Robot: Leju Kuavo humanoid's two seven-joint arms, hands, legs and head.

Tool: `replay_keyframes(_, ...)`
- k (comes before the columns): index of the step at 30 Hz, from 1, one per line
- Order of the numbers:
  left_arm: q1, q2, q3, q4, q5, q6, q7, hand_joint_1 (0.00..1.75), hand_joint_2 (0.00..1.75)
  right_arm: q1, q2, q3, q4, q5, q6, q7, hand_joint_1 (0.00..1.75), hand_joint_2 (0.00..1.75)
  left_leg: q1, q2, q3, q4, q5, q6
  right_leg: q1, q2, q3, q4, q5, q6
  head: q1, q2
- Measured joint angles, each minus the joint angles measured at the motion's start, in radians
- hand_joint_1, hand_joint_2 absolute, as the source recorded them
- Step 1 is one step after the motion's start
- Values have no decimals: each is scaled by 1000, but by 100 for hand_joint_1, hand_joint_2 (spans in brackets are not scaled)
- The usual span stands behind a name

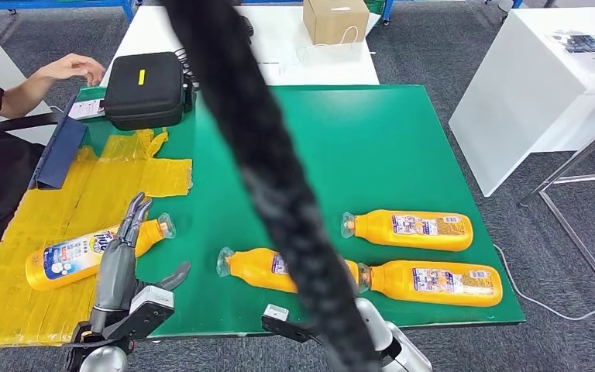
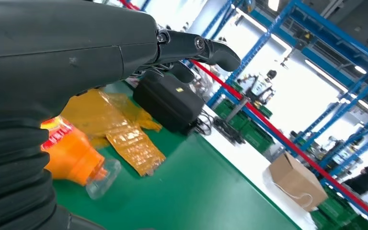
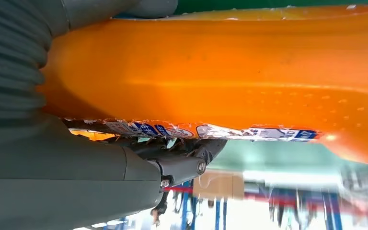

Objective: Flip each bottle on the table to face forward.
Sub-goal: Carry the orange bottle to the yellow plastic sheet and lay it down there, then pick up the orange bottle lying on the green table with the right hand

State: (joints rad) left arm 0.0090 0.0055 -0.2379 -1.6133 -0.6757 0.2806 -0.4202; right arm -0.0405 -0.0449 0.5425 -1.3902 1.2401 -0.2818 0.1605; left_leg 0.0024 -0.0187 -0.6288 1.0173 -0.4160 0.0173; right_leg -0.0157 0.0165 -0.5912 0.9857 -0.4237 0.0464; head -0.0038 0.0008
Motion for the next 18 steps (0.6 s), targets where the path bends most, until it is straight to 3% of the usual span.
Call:
replay_keyframes(4, 4, -9, -33, -15, 103, -89, -19, 0, 175, 31, 38, -37, -102, -75, -246, -117, 175, 175, 0, 0, -1, 0, 0, 0, 0, 0, -1, 0, 0, 0, 0, 0)
replay_keyframes(7, 3, -19, -62, -15, 174, -141, -30, 0, 175, 48, 63, -63, -161, -189, -357, -214, 175, 175, 0, 0, -1, 0, 0, 0, 0, 0, -1, 0, 0, 0, 0, 0)
replay_keyframes(13, 1, -26, -89, -15, 207, -166, -40, 0, 175, 71, 87, -89, -215, -273, -383, -287, 175, 175, 0, 2, -1, 0, 0, 0, 0, 0, -2, 0, 0, 0, 0, 0)
replay_keyframes(18, -16, -27, -127, -9, 300, -233, -58, 0, 175, 93, 141, -147, -263, -514, -407, -540, 175, 175, 0, 1, -1, 0, 0, 0, 0, 0, -2, 0, 0, 0, 0, 0)
